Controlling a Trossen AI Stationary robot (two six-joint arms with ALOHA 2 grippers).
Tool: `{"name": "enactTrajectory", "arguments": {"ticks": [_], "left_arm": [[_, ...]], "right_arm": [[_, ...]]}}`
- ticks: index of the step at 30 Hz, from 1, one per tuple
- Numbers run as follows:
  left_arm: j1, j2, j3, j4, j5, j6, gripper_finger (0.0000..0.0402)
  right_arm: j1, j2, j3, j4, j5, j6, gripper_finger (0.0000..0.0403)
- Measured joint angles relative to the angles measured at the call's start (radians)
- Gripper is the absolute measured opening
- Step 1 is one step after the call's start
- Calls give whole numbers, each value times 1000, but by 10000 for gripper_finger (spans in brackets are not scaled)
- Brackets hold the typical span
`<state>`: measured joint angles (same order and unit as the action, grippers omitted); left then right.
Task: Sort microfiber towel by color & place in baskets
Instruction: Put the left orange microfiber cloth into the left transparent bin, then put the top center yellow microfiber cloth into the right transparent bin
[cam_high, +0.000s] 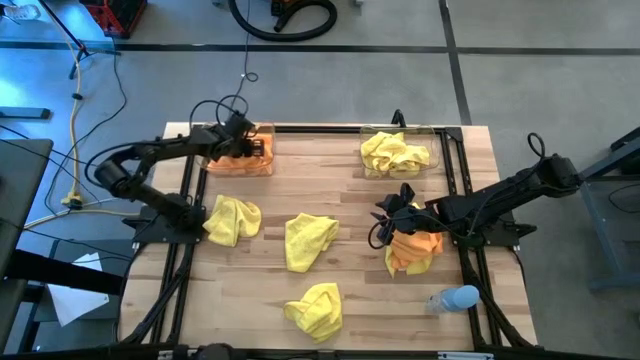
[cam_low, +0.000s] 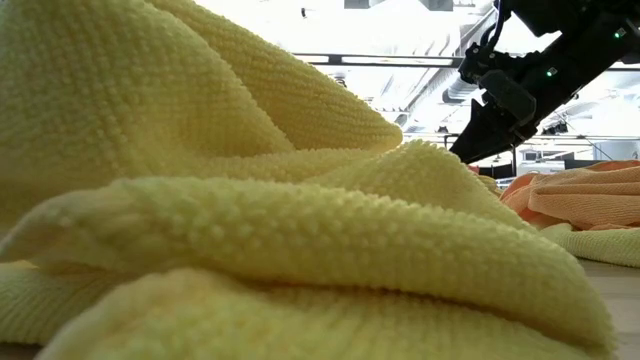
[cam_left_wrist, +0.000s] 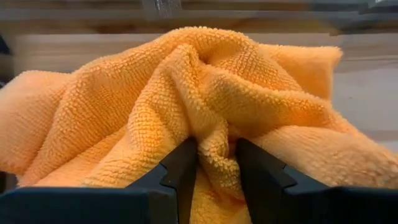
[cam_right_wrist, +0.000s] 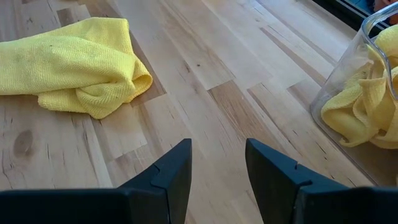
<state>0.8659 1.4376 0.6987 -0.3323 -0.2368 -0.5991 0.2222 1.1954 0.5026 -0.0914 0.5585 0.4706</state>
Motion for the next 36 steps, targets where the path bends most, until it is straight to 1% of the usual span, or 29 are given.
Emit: {"name": "enactTrajectory", "arguments": {"ticks": [4,11,14,17,19,22,26,28,30,32,34,36], "left_arm": [[-3,-94,-1,-24,27,-1,106],[-26,-308,-1,-98,13,0,106],[-54,-394,-1,-129,-1,14,106],[-119,-467,-1,-189,15,34,106],[-196,-501,-1,-238,29,28,106],[-370,-541,-56,-204,-3,15,106],[-627,-574,-200,-11,-60,9,106],[-736,-588,-264,84,-99,42,106],[-824,-598,-311,156,-138,93,106],[-897,-606,-342,193,-170,132,106],[-955,-608,-365,234,-185,170,106],[-1002,-607,-386,253,-186,208,106]], "right_arm": [[0,0,0,0,0,0,145],[0,0,0,0,0,0,145],[0,0,0,0,0,0,145],[0,0,0,0,0,2,145],[0,0,0,0,0,1,145],[0,0,0,0,0,0,145],[0,0,0,2,0,0,145],[0,0,0,7,0,0,145],[0,0,0,21,0,1,145],[0,0,0,59,0,3,145],[0,0,0,137,-4,-7,145],[0,0,0,238,-14,-70,145]]}}
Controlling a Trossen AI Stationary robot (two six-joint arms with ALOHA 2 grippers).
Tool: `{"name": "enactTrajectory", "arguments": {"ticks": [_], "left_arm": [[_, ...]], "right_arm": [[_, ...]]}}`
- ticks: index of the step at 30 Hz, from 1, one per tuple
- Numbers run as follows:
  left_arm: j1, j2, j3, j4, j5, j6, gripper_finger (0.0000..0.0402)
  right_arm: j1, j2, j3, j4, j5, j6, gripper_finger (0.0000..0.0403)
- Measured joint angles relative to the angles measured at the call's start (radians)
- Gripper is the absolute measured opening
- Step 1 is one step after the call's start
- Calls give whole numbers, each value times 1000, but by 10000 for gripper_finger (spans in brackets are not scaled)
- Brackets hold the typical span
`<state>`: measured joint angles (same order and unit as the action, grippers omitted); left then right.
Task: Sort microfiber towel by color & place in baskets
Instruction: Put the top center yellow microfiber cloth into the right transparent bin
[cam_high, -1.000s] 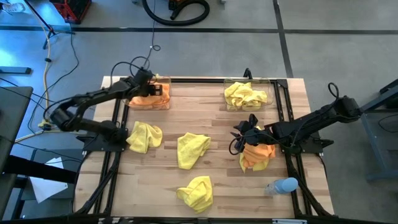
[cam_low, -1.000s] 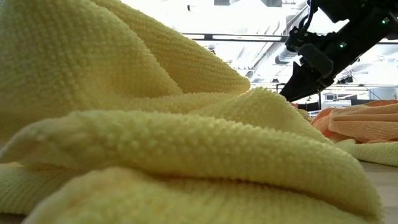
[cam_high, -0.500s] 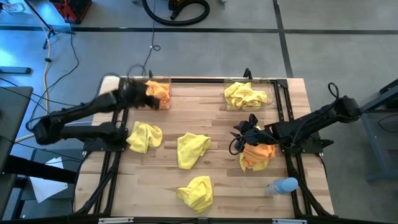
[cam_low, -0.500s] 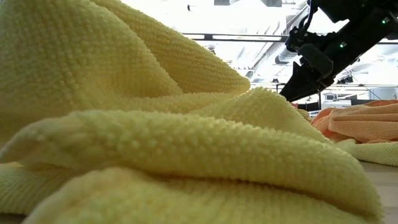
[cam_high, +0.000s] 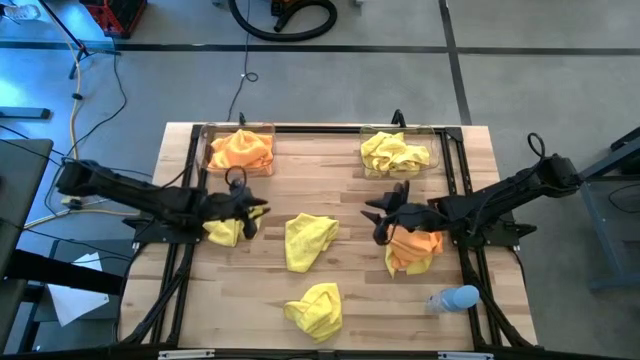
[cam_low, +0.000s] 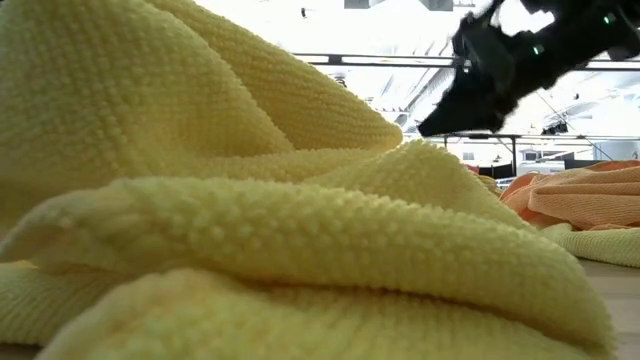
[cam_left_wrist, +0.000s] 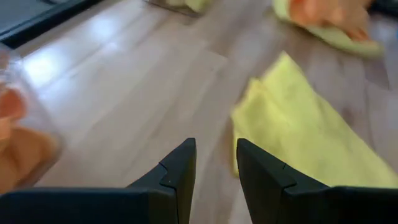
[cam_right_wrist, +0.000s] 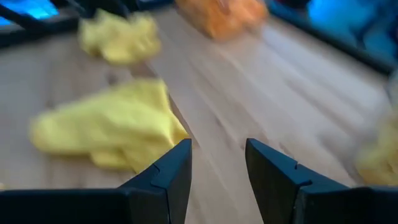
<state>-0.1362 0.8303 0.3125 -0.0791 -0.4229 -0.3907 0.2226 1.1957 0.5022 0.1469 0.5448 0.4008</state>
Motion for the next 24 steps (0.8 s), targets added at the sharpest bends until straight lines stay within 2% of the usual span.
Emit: {"name": "enactTrajectory", "arguments": {"ticks": [4,8,11,14,19,24], "left_arm": [[-68,2,-39,43,-6,43,106],[-102,2,-100,145,-32,53,106],[-118,2,-158,254,-33,53,106],[-131,2,-196,324,-33,53,106],[-147,2,-217,339,-22,27,106],[-155,0,-216,388,25,61,106]], "right_arm": [[0,16,5,193,-41,-183,145],[-3,74,123,168,-52,-265,153],[-21,164,268,21,-79,-297,169],[-54,282,444,-164,-153,-308,192],[-102,514,716,-469,-294,-322,235],[-116,712,907,-642,-367,-373,270]]}}
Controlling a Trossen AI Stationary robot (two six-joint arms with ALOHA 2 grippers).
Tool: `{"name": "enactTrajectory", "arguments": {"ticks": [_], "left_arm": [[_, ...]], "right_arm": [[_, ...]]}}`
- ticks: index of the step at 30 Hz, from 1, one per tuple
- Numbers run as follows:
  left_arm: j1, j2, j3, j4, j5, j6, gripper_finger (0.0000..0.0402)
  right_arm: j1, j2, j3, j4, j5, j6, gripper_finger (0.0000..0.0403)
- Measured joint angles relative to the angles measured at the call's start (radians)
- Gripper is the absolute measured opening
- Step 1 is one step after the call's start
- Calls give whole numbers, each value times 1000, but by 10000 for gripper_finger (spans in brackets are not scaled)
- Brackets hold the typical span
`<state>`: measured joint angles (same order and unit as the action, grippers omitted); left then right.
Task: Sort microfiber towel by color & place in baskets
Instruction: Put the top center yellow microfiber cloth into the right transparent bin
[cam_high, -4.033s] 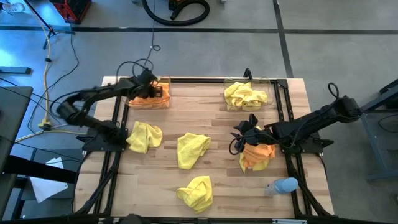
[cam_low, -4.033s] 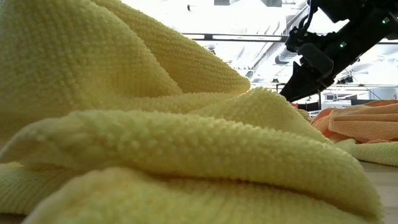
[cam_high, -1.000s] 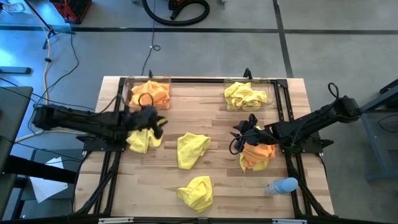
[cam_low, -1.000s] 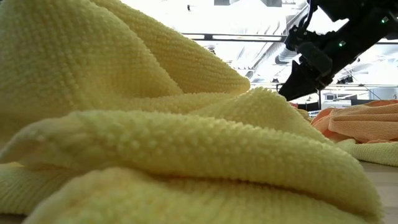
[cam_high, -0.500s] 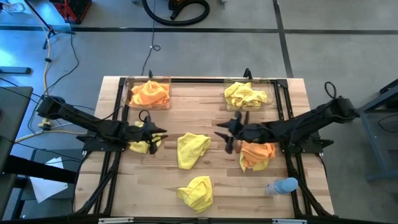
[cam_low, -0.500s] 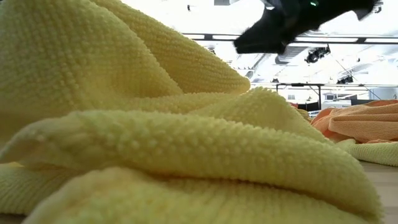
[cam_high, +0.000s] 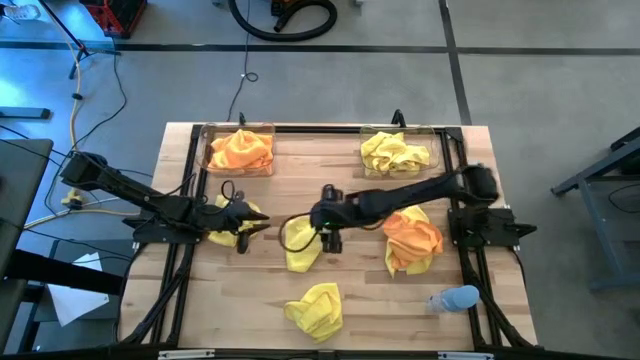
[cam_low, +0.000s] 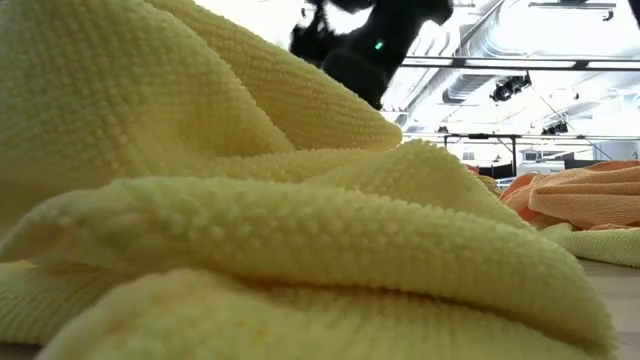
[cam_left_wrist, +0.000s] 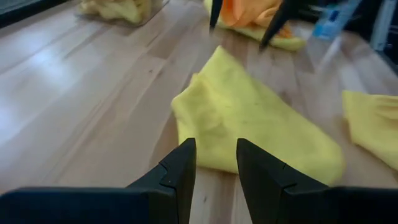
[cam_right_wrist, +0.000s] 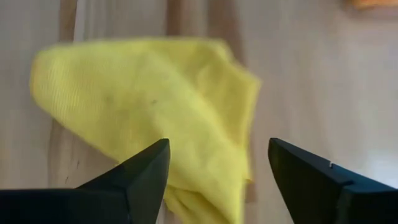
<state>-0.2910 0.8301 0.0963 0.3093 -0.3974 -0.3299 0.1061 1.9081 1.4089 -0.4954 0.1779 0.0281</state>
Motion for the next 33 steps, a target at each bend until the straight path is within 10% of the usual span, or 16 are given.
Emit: {"name": "enactTrajectory", "arguments": {"ticks": [10,16,22,33], "left_arm": [[3,0,1,31,-5,39,106],[3,0,1,26,-5,60,106],[3,0,1,25,-8,69,106],[3,0,1,16,2,-7,106]], "right_arm": [[-2,275,183,-59,-129,-34,271],[-4,330,218,-97,-132,-27,184],[-15,308,215,-135,-126,-30,22],[-72,43,131,-330,-39,45,9]]}}
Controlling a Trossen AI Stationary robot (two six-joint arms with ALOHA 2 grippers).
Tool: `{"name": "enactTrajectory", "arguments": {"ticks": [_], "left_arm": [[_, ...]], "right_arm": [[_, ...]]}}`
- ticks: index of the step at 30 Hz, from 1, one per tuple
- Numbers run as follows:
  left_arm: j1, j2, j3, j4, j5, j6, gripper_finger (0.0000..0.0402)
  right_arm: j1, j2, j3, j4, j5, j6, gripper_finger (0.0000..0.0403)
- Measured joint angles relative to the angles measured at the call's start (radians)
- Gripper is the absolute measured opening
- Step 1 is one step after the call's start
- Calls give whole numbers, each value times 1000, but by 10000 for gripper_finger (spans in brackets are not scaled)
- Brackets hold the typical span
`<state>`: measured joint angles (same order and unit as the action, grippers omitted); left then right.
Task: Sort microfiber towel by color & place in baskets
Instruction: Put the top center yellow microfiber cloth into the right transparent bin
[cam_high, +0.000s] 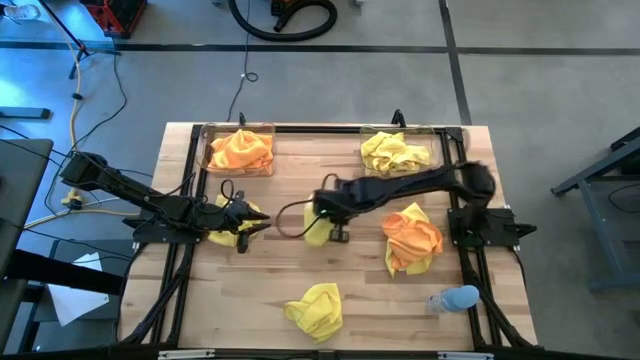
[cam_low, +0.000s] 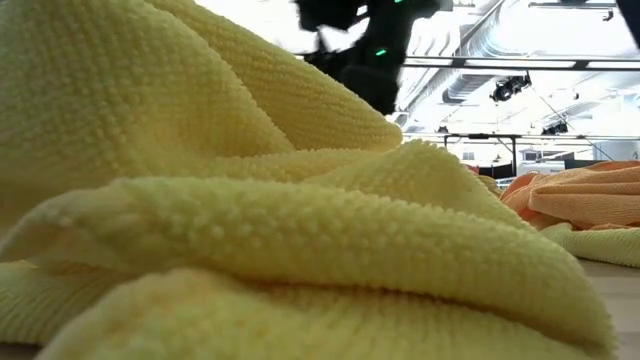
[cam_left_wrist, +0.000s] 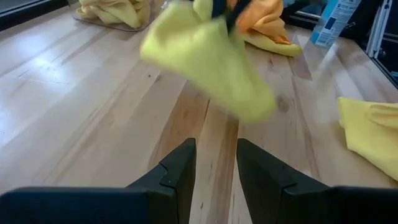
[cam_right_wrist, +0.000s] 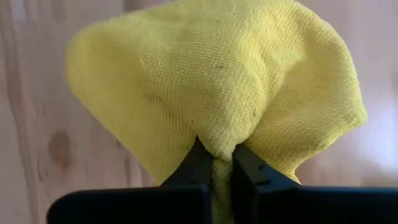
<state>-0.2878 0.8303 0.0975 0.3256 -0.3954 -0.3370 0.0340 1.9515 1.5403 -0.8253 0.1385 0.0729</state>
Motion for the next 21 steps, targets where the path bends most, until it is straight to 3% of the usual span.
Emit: {"name": "enactTrajectory", "arguments": {"ticks": [3,8,13,17,21], "left_arm": [[0,0,0,0,0,0,106],[0,0,0,2,-1,0,106],[0,0,0,2,-10,0,106],[0,0,0,1,-10,68,106],[0,0,0,1,-10,86,106]], "right_arm": [[-18,-155,-129,23,43,50,8],[-66,-462,-368,81,214,187,6],[-147,-732,-510,87,352,315,6],[-255,-851,-566,90,407,413,5],[-370,-865,-605,89,406,408,4]]}}
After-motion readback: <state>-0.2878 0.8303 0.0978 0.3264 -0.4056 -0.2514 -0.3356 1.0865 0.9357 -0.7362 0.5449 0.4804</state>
